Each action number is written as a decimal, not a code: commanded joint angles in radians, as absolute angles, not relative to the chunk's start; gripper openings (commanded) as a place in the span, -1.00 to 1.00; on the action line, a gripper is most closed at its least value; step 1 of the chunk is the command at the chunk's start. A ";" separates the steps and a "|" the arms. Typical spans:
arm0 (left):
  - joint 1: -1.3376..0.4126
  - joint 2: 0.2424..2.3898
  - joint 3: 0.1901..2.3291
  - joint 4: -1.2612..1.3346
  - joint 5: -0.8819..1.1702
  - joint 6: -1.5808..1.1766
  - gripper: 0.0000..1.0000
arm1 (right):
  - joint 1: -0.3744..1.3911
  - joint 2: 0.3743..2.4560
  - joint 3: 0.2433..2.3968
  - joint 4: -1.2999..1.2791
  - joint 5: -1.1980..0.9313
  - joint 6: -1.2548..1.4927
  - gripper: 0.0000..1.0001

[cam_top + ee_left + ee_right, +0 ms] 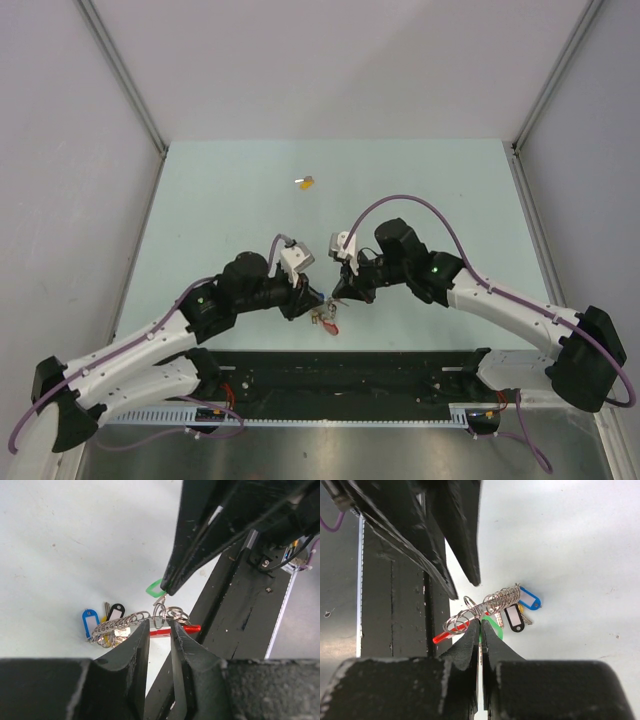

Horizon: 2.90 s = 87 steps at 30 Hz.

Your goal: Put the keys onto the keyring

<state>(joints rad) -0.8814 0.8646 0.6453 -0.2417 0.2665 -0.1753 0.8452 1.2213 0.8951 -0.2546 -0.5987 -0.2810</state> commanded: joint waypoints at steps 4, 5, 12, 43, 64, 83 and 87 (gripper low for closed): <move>-0.887 0.792 0.601 -0.127 0.294 -0.158 -0.32 | 0.850 1.210 0.946 -0.193 -0.609 -0.272 -1.00; -0.887 0.801 0.601 -0.123 0.301 -0.160 -0.32 | 0.850 1.210 0.946 -0.195 -0.611 -0.270 -1.00; -0.887 0.856 0.601 -0.104 0.322 -0.143 -0.32 | 0.851 1.209 0.946 -0.193 -0.606 -0.268 -1.00; -0.887 0.853 0.560 -0.080 0.330 -0.130 -0.99 | 0.830 1.210 0.945 -0.213 -0.566 -0.253 -1.00; -0.887 0.644 0.373 0.301 0.212 -0.147 -0.99 | 0.739 1.247 0.899 -0.155 -0.620 -0.130 -1.00; -0.828 0.687 0.446 0.179 0.488 0.090 -0.99 | 0.673 1.184 0.854 -0.054 -0.890 -0.187 -0.23; -0.802 0.718 0.471 0.163 0.572 0.133 -0.99 | 0.675 1.187 0.841 -0.040 -0.952 -0.210 -0.16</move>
<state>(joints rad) -0.8280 0.6994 0.3992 0.1413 0.4522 0.0505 0.6743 1.2076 0.8555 -0.0845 -0.8516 -0.1623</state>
